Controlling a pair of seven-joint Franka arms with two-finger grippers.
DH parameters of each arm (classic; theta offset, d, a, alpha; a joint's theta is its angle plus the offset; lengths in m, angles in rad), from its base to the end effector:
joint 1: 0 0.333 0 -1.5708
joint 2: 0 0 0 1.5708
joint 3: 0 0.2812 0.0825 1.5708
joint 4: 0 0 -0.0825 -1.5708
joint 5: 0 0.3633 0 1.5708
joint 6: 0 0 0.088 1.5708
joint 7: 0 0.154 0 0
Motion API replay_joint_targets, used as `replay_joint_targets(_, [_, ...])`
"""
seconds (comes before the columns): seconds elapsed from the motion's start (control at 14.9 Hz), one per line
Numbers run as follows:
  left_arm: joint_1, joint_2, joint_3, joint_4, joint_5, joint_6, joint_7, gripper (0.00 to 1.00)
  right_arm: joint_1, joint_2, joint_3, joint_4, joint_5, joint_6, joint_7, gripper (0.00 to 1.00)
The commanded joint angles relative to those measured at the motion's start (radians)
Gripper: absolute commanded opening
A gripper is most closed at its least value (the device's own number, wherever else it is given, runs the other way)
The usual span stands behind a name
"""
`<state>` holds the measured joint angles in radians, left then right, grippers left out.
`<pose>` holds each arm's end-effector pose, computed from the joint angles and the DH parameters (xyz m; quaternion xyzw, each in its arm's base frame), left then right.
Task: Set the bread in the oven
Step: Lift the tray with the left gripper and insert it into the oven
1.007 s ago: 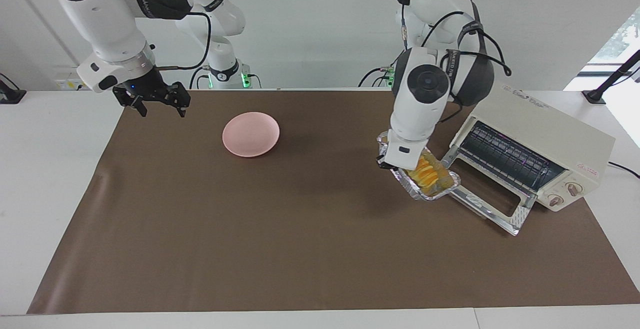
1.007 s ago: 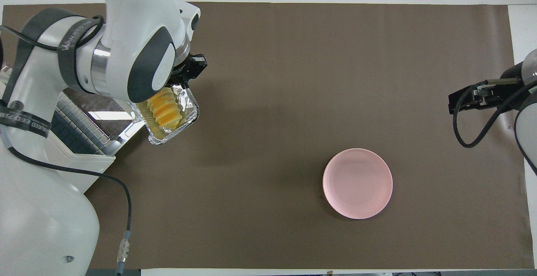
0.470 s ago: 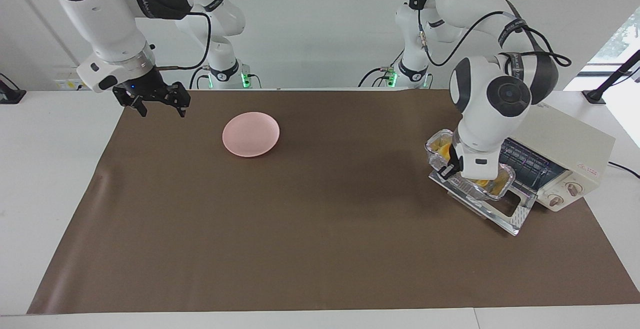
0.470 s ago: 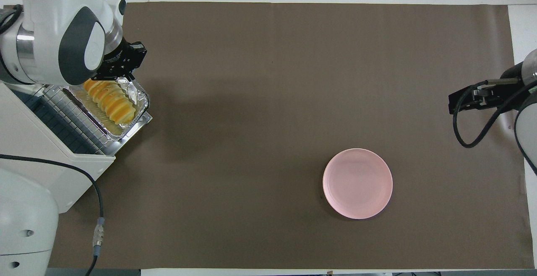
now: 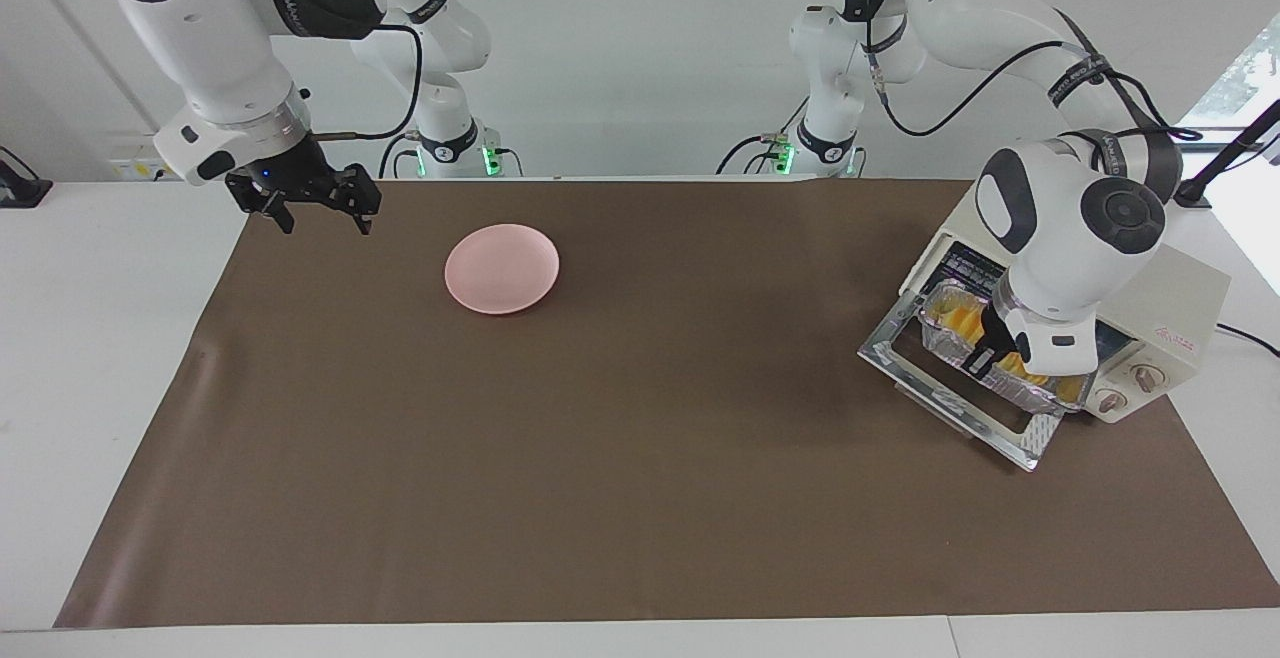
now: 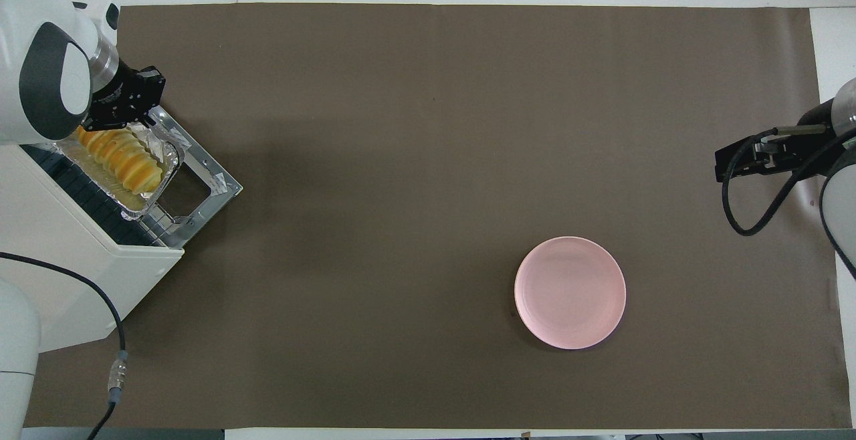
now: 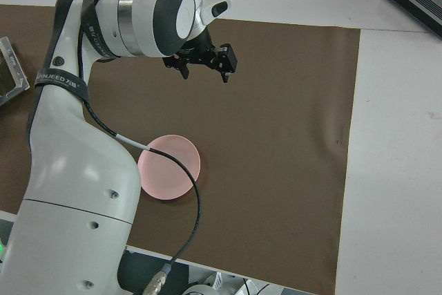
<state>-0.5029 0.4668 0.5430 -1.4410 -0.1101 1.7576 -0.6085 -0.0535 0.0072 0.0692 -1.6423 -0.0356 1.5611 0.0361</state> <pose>0.6328 -0.0303 0.3731 -0.9471 -0.3116 0.0221 0.0738 0.5273 0.0027 0.5062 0.9988 -0.0096 -0.0437 0.0187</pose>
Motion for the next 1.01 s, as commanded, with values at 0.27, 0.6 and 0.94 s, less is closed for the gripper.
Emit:
replay_joint_targets(0.27, [0.006,-0.105,0.023,-0.206,-0.006,0.062,0.050,0.00,-0.011,-0.013,0.007,-0.013,-0.017,-0.007,-0.022,1.00])
replay_joint_targets(0.6, [0.004,-0.123,0.026,-0.246,0.021,0.065,0.047,0.00,-0.011,-0.013,0.007,-0.013,-0.017,-0.007,-0.022,1.00])
replay_joint_targets(0.94, [-0.011,-0.129,0.026,-0.259,0.064,0.054,0.046,0.00,-0.011,-0.013,0.007,-0.013,-0.017,-0.007,-0.022,1.00])
